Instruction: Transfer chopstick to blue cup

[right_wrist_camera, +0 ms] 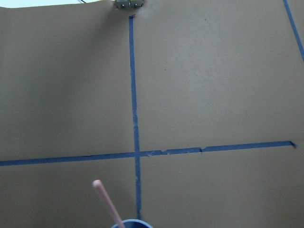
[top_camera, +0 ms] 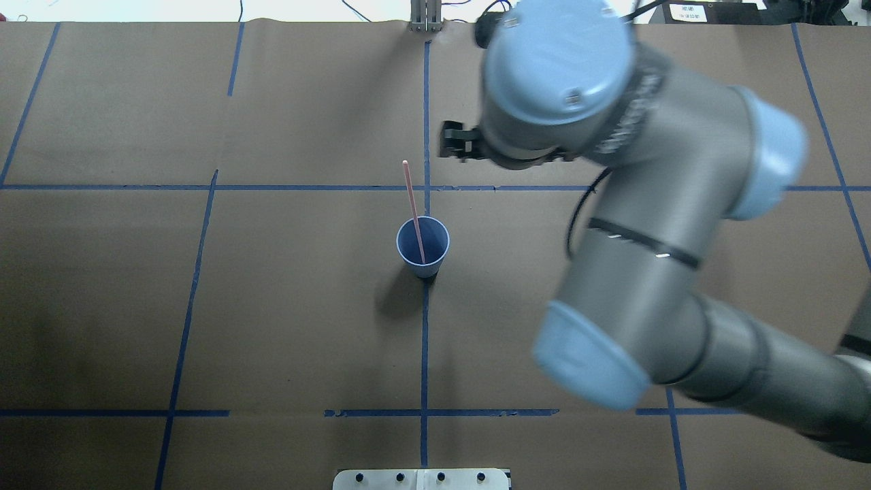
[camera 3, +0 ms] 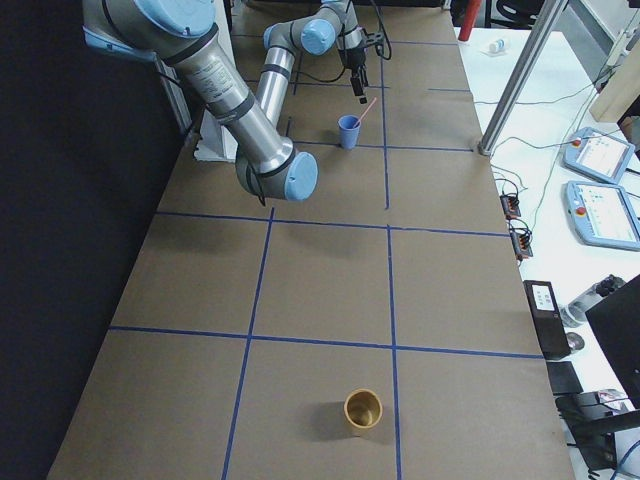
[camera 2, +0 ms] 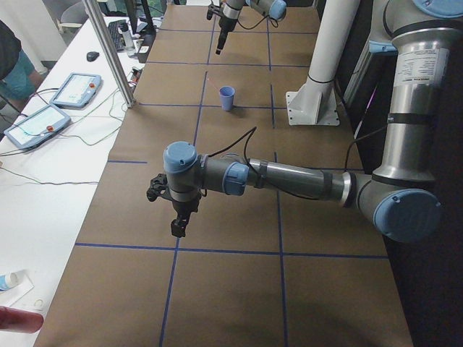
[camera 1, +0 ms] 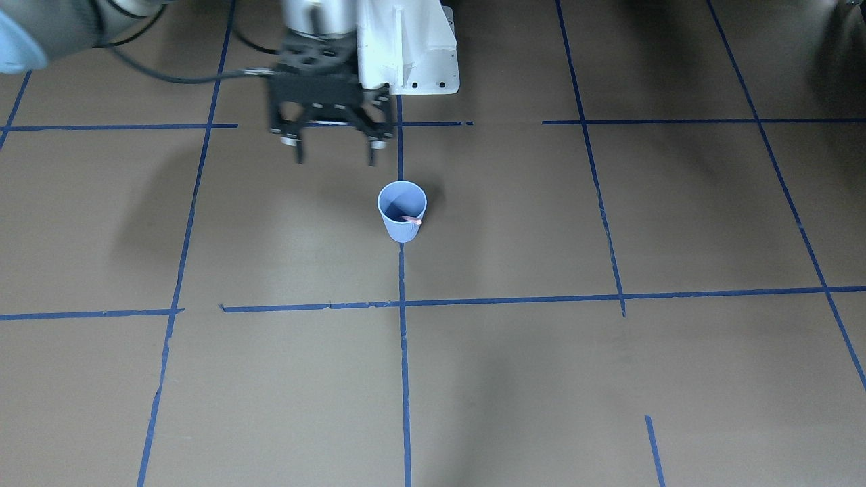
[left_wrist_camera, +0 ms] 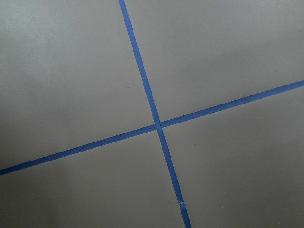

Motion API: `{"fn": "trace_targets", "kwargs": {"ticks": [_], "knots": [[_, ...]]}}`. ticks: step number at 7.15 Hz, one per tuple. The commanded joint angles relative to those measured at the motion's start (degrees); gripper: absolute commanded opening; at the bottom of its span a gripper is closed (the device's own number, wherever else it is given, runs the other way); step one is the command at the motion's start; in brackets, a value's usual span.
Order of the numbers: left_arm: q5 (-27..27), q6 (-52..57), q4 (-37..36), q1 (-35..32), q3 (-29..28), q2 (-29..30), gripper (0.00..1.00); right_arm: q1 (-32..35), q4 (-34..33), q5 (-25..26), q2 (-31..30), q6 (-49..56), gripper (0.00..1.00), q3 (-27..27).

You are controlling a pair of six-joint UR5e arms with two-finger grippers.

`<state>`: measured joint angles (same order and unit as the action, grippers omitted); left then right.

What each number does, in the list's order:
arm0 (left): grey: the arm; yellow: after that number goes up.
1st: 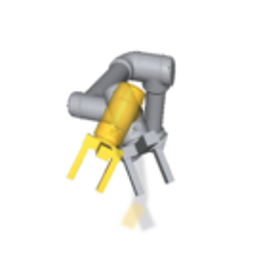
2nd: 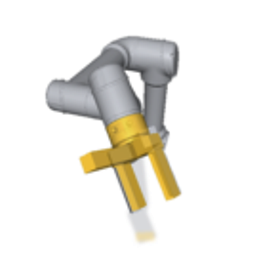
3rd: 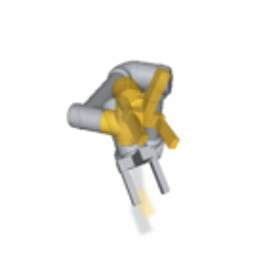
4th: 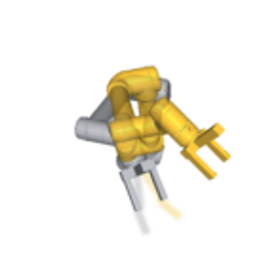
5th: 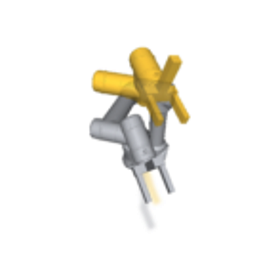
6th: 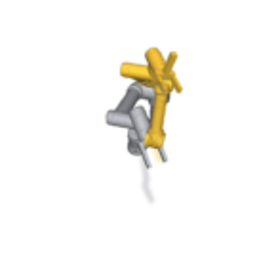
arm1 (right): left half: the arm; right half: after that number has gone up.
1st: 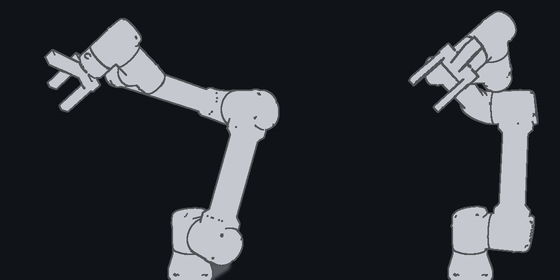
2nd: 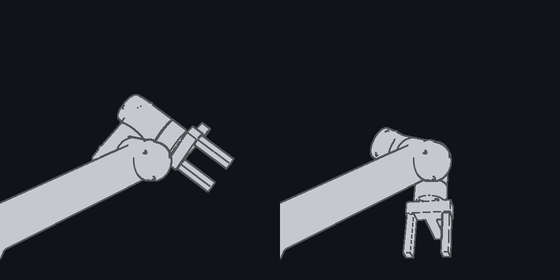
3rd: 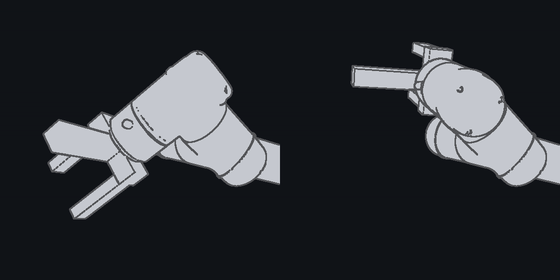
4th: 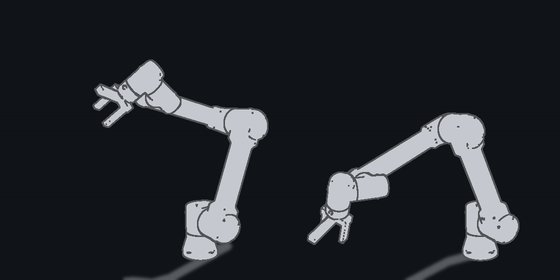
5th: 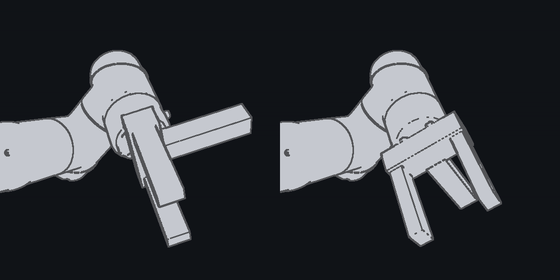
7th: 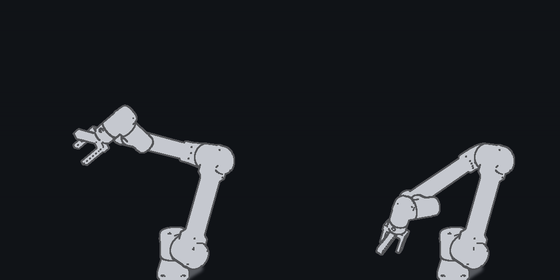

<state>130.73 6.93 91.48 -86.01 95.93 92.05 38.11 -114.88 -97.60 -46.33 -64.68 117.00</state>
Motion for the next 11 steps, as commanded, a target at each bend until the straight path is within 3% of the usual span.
{"fn": "trace_targets", "kwargs": {"ticks": [1, 2, 4, 5, 6, 8, 9, 10, 11], "knots": [[2.5, 0.4, -0.4, -0.7, -0.1, -0.2, 1.0, 14.9, -0.1, -17.0, -12.3, 16.8, 1.0, 7.5], [2.5, 0.4, -0.6, -0.7, -0.3, 0.0, 1.0, 23.1, 0.0, -23.7, -18.1, 26.2, 1.0, 7.5], [2.5, 0.4, -0.7, -0.7, -0.3, 0.1, 1.0, 39.1, -0.1, -32.0, -31.1, 50.2, 1.0, 5.5], [2.5, 0.4, -0.7, -0.7, -0.3, 0.2, 1.0, 46.0, 0.0, -36.2, -34.8, 60.9, 1.0, 1.3], [2.5, 0.4, -0.6, -0.7, -0.2, 0.1, 1.0, 50.2, 0.4, -37.0, -37.8, 68.6, 1.0, -2.7], [2.6, 0.4, -0.6, -0.7, -0.1, -0.1, 1.0, 52.1, 5.6, -36.8, -40.2, 69.3, 1.0, -9.2], [2.4, 0.4, -0.7, -0.7, -1.6, -0.4, 1.0, 53.1, 12.5, -37.0, -40.9, 69.0, 1.0, -16.6], [2.6, 0.5, -0.1, -0.7, -4.3, -0.6, 1.0, 53.6, 21.9, -38.4, -44.4, 68.5, 1.0, -18.9], [2.5, 0.5, -0.7, -0.7, -4.9, -0.8, 1.0, 53.6, 25.7, -39.7, -46.3, 66.9, 1.0, -18.9]]}}
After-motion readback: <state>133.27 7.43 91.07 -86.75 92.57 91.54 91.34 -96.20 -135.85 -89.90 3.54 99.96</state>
